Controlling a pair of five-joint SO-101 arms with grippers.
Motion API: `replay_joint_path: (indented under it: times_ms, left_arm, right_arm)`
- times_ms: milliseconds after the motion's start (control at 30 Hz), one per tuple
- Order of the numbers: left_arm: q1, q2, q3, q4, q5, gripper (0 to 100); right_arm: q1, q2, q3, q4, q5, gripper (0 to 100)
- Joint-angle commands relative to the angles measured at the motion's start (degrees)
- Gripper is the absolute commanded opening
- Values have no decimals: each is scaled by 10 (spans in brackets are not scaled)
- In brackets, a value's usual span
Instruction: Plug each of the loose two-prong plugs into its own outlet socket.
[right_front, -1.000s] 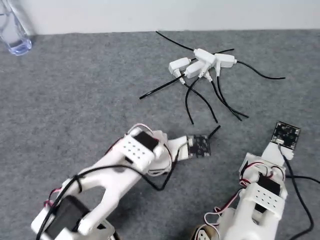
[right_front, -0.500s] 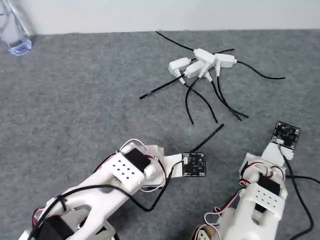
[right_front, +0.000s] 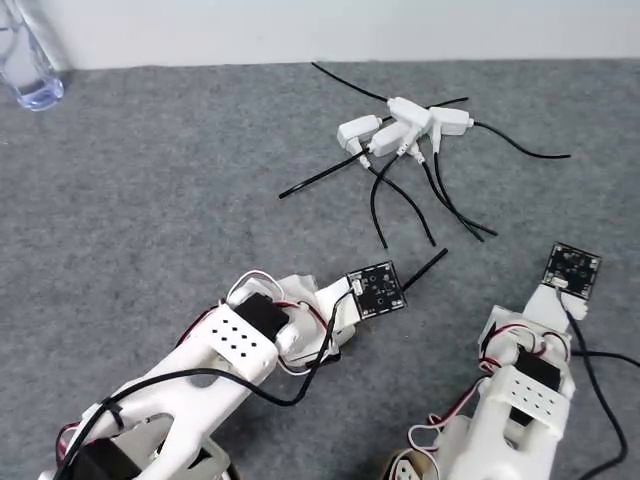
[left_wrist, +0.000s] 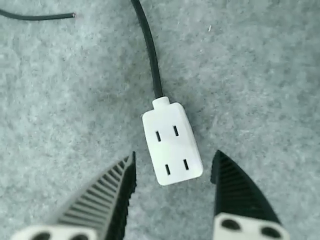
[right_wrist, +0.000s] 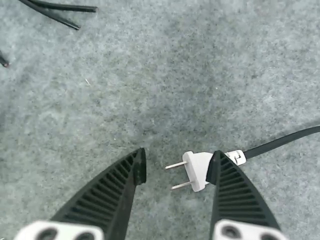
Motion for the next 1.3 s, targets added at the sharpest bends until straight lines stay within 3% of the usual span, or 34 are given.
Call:
replay_joint_path:
  times_ms: [0,233,433,833,933,1133,1267]
  left_arm:
    - [-2,-18,4,-2,8,233]
    - [-5,-11,38,-27,9,233]
    - [-4,92,-1,-75,40,233]
    - [-4,233,-144,28,33,231]
    - [-4,255,-160,61,-8,202]
    - [-5,276,-184,73,-37,21]
    - [-18,267,-202,95,-130,13]
  right_arm:
    - [-7,-3,-4,-10,8,193]
    - [-7,-3,-4,-10,8,193]
    - [-7,-3,-4,-10,8,193]
    - [-7,-3,-4,-10,8,193]
    - [-7,-3,-4,-10,8,193]
    - [-7,-3,-4,-10,8,193]
    - [-7,-3,-4,-10,8,193]
